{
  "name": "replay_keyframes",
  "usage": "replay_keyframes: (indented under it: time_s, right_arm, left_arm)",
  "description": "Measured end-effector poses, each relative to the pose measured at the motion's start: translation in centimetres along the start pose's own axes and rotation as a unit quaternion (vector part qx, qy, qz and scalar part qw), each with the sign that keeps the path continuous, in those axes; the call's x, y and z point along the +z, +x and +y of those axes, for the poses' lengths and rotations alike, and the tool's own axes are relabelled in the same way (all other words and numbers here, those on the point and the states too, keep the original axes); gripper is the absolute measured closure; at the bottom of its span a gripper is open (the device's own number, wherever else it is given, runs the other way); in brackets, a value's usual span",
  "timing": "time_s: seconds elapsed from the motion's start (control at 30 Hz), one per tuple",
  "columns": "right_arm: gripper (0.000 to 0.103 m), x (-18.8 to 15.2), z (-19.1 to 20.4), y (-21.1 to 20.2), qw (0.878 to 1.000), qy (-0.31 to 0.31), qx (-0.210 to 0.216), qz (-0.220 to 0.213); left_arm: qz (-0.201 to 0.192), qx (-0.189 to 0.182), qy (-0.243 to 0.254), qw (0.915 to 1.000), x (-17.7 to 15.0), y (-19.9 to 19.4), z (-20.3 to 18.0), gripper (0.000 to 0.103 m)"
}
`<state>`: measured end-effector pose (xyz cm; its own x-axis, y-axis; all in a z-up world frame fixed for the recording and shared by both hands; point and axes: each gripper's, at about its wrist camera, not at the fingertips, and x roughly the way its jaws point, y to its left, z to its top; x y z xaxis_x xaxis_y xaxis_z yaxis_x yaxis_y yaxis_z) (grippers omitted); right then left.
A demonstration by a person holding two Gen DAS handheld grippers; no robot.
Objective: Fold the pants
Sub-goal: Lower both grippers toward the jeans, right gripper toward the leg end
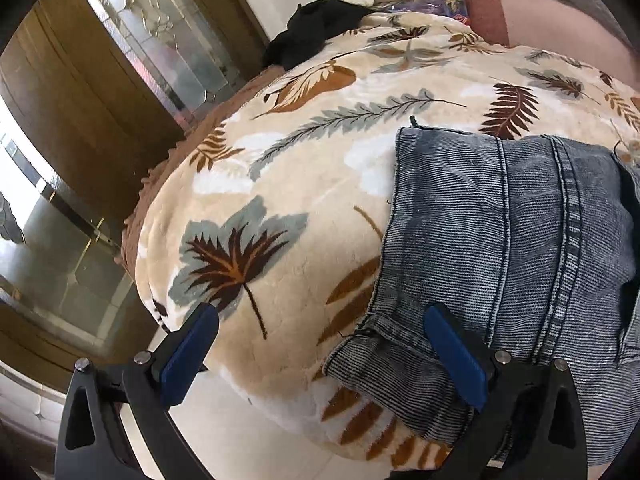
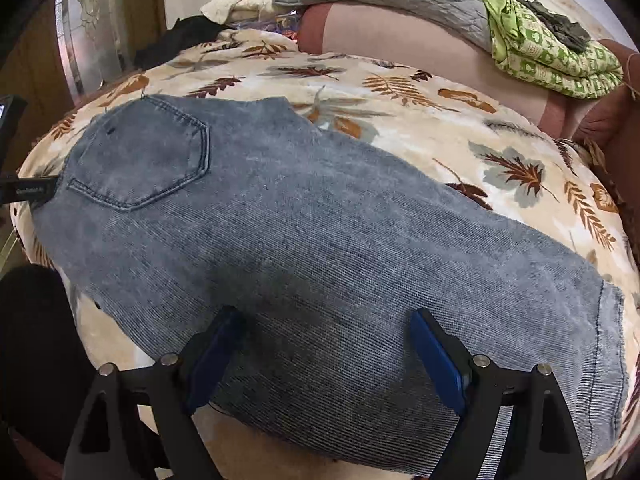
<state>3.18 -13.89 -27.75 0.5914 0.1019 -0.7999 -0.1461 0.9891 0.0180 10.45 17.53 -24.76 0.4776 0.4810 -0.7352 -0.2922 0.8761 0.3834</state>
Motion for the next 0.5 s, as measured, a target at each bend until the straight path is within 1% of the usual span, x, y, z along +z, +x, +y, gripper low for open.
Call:
replay_keyframes:
  time_s: [0.1,0.2,0.3,0.37,0.4,0.47,0.5]
  right_arm:
    - [0.014,-0.9,-0.5,-0.3,1.0,-0.013,0.014,0.003]
    - [0.014,-1.6,-1.0,-1.0,0.999,-0.018,0.028,0.003]
    - [0.014,-2.1,-2.3,-2.1,0.999,-0.012,0.04,-0.003]
    - [0.014,-2.2,-4.1,-3.7,0.998,0.016,0.047,-0.036]
    - [0.014,-2.2,-4.9,-4.4,0.997,0.029,0.047,-0.05]
    - [0.014,-2.1,-7.6,-5.8,0.993,0.079,0.028,-0.084]
    - [0.014,-2.2,-9.6,-6.4,0.988,0.118,0.007,-0.099]
  left_arm:
    - [0.001,-0.001,0.005,1.0,0.1,0.1,0.2,0.0]
    - [0.013,0.005,0.008,0.9999,0.3,-0.5,0.6,0.0]
    - [0.006,-0.002,-0.016,0.9998,0.6,-2.4,1.5,0.0]
    - [-0.013,-0.02,-0.032,0.9992,1.1,-4.2,1.9,0.0]
    - [-0.029,-0.027,-0.038,0.9985,1.4,-5.4,1.9,0.0]
    - [-0.064,-0.042,-0.039,0.9963,2.2,-8.0,1.3,0.0]
    - [-0.076,-0.054,-0.035,0.9951,2.5,-9.0,0.7,0.0]
